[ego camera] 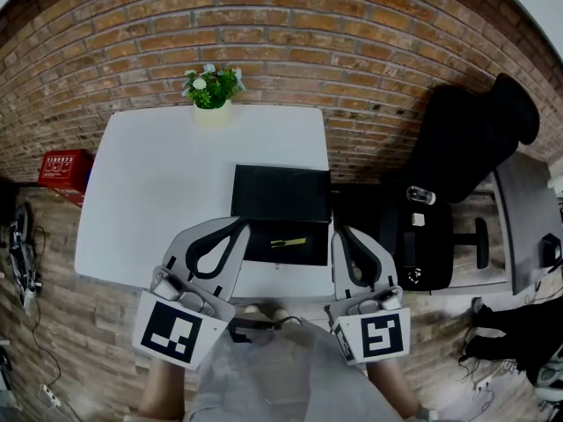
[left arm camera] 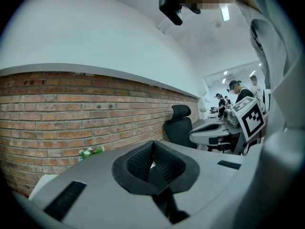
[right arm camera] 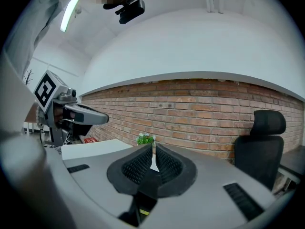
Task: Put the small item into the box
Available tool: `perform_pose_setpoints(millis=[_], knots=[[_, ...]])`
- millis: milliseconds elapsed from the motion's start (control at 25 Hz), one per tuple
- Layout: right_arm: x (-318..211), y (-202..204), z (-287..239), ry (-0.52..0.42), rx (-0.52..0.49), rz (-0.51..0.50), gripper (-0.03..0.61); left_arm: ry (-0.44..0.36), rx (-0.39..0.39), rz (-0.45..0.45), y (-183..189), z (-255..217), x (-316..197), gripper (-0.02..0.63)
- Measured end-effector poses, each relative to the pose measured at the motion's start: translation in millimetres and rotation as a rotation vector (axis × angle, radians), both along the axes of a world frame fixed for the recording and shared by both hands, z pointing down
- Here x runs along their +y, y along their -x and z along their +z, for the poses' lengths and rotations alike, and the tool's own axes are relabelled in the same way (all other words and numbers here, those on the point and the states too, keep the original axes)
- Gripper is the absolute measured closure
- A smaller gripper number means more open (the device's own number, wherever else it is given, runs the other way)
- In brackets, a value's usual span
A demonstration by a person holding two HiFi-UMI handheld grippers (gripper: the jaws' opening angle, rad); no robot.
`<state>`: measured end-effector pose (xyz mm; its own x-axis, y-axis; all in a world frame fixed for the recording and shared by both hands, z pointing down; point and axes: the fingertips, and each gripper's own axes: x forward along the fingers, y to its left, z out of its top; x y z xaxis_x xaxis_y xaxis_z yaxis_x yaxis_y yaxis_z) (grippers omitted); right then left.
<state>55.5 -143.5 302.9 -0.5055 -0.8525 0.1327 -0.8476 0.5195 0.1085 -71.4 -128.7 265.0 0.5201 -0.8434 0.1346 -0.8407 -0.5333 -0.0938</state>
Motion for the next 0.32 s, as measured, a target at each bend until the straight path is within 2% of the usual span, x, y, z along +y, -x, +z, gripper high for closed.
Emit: perform_pose_setpoints(millis=[160,320], knots=[[-1.8,0.5,-3.6,-0.013,-0.016,0.008,0.525,0.001,0.002,0.0,-0.3,0.0,-1.3,0.595],[-0.1,-1.1,2.5,0.004,0.011,-0.004,0.525,0.007,0.003,-0.001,-0.8,2.1,-1.5,0.595]])
